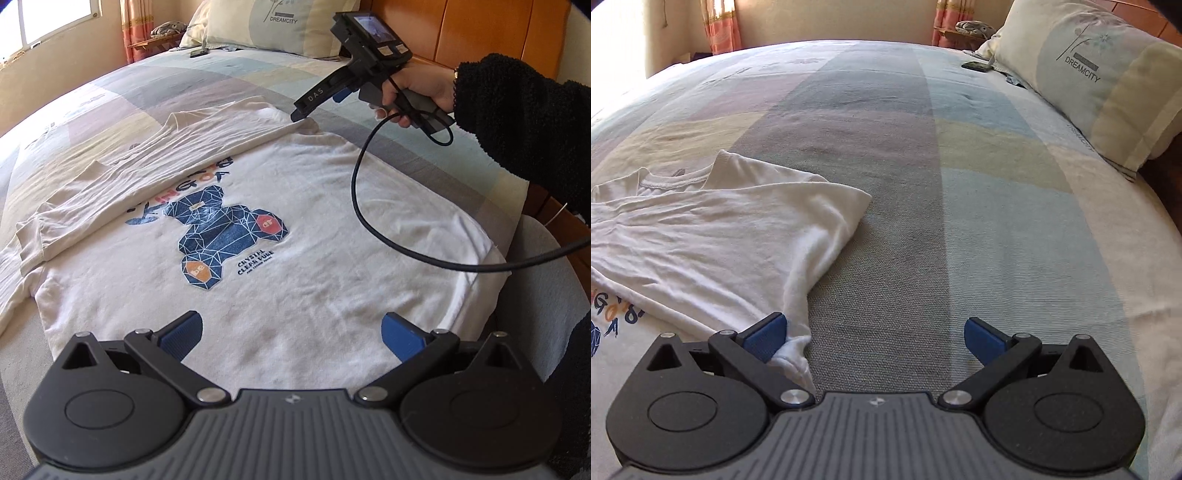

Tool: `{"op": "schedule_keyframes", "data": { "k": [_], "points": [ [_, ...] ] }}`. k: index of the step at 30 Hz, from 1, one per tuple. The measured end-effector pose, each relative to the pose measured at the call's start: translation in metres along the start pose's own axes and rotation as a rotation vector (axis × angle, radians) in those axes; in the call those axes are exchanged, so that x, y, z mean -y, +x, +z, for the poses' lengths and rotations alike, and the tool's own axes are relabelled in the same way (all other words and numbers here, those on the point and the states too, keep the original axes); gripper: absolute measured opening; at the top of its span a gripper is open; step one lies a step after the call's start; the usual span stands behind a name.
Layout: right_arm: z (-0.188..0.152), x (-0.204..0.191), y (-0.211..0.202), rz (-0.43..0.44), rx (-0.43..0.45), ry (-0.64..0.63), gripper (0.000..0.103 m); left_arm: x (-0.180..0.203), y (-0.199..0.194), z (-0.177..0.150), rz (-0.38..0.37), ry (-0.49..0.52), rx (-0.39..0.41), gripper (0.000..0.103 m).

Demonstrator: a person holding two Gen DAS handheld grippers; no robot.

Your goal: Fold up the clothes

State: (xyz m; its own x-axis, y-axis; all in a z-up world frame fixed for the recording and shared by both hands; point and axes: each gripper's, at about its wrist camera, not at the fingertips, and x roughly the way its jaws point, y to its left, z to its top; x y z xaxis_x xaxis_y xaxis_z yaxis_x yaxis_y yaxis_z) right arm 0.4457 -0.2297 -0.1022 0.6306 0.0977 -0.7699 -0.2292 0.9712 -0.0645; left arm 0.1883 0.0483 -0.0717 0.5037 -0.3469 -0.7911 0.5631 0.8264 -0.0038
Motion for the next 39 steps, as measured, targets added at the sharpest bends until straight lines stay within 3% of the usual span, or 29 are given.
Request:
{"op": "schedule_keyframes", "data": {
  "k": [6, 9, 11, 16, 18, 20, 24, 28, 32, 37, 39],
  "points": [
    [0.026, -0.017, -0.004, -0.015, 0.073, 0.017, 0.103, 0.005, 0.001, 0.006, 0.001, -0.011, 0.009, 0.102],
    [0.04, -0.028, 0.025, -0.045, 0.04, 0.039, 0.103, 0.006, 0.004, 0.009, 0.005, -0.01, 0.008, 0.102],
    [0.037, -0.032, 0.042, -0.09, 0.0, 0.018, 0.103, 0.007, 0.004, 0.009, 0.017, -0.011, 0.01, 0.102],
    [0.004, 0.005, 0.024, -0.095, 0.029, -0.015, 0.103, 0.004, 0.004, 0.002, -0.012, -0.004, 0.011, 0.102],
    [-0.001, 0.021, 0.018, -0.161, -0.011, 0.007, 0.103, 0.005, 0.005, 0.002, -0.005, 0.011, 0.01, 0.102],
    [0.002, 0.027, 0.007, -0.153, 0.019, 0.027, 0.103, 0.005, 0.005, 0.003, -0.01, 0.009, 0.013, 0.102],
    [0.026, 0.016, 0.003, -0.057, 0.081, 0.092, 0.103, 0.005, 0.004, 0.006, -0.005, 0.003, 0.016, 0.102],
    [0.045, -0.015, 0.034, -0.017, 0.057, 0.089, 0.103, 0.003, 0.004, 0.006, 0.003, -0.008, 0.01, 0.102],
    [0.041, -0.009, 0.059, -0.097, 0.016, 0.078, 0.103, 0.0, 0.001, 0.002, 0.001, -0.019, 0.014, 0.102],
    [0.031, 0.036, 0.04, -0.174, -0.002, 0.164, 0.103, 0.002, 0.001, 0.004, -0.015, -0.001, 0.027, 0.102],
    [0.028, 0.033, 0.027, -0.122, 0.024, 0.164, 0.103, 0.004, 0.003, 0.008, -0.013, 0.0, 0.031, 0.102]
  ]
}}
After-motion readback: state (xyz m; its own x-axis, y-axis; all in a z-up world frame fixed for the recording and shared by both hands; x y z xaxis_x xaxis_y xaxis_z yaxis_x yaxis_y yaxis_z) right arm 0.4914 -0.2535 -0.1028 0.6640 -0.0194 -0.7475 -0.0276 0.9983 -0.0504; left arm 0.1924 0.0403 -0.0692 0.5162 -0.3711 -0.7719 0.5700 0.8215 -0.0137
